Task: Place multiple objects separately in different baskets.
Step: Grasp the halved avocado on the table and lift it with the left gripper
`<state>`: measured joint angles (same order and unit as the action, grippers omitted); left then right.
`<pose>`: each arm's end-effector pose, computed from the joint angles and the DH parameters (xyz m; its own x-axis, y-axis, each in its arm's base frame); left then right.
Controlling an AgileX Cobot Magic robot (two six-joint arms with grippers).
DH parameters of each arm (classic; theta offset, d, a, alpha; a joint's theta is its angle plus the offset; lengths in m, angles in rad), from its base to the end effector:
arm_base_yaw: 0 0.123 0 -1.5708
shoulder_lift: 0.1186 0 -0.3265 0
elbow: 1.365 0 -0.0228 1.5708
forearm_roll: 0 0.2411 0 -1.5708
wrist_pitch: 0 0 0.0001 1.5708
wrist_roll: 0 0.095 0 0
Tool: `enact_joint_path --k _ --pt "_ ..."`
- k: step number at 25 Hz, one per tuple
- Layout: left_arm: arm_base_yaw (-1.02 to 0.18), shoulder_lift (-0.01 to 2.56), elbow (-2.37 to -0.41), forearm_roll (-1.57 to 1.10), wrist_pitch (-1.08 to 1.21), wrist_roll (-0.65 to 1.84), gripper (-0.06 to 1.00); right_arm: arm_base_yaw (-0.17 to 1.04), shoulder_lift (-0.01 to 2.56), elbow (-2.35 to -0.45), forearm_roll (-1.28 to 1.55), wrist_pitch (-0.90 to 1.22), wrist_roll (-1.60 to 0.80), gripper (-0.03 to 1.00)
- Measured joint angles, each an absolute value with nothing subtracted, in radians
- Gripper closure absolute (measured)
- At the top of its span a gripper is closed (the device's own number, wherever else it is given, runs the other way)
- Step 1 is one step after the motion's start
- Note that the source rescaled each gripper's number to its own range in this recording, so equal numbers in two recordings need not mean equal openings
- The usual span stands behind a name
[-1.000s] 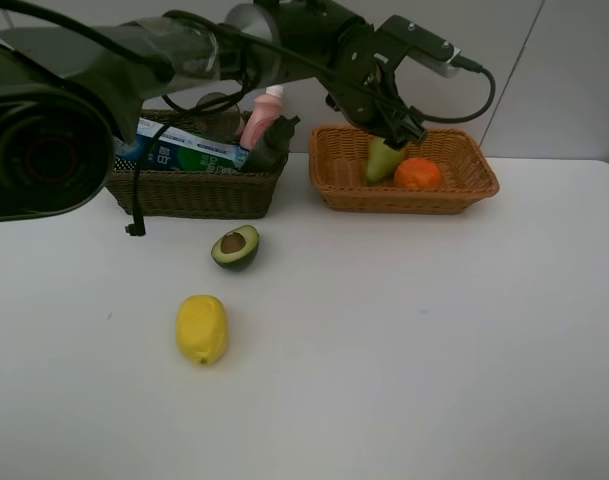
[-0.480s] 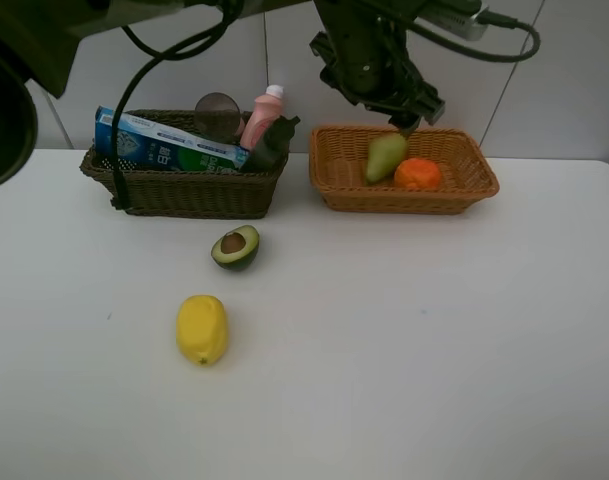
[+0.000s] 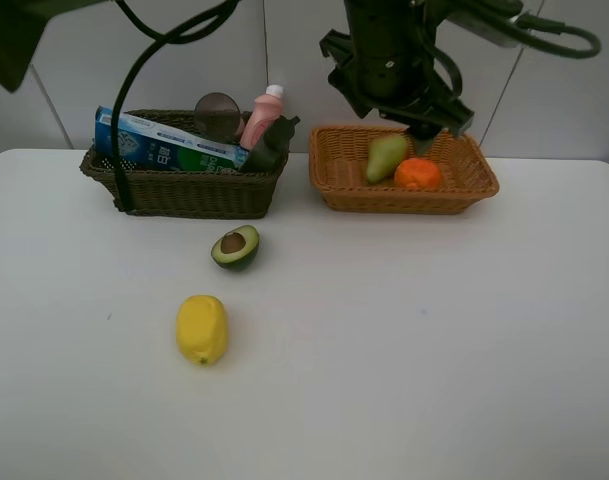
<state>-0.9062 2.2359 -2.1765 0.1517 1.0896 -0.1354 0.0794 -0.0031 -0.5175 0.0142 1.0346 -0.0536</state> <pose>0.3289 -0.3991 0.3017 -0.5839 0.6412 -0.4980 0.7032 0.7060 0.0846 -0.0529 -0.0030 0.2776 -0.4080 -0.0789 -0.9096 -0.1094 0.9933 -0.0371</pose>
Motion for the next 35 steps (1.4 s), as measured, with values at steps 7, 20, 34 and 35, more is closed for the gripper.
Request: enact_joint_path --k 7,20,34,35 --pt "-0.944 2.148 -2.024 0.211 1.091 -0.212 -0.05 0.079 -0.003 -0.518 0.014 1.035 -0.054 -0.03" --pt "-0.891 1.816 -1.374 0.376 0.778 -0.522 -0.05 0.079 -0.003 -0.518 0.014 1.035 -0.054 -0.03" --pt "-0.734 1.857 -1.185 0.377 0.546 -0.609 -0.05 0.079 -0.003 -0.518 0.014 1.035 -0.054 -0.03" --pt "-0.730 1.872 -1.185 0.378 0.541 -0.611 -0.05 0.079 -0.003 -0.518 0.014 1.035 -0.054 -0.03"
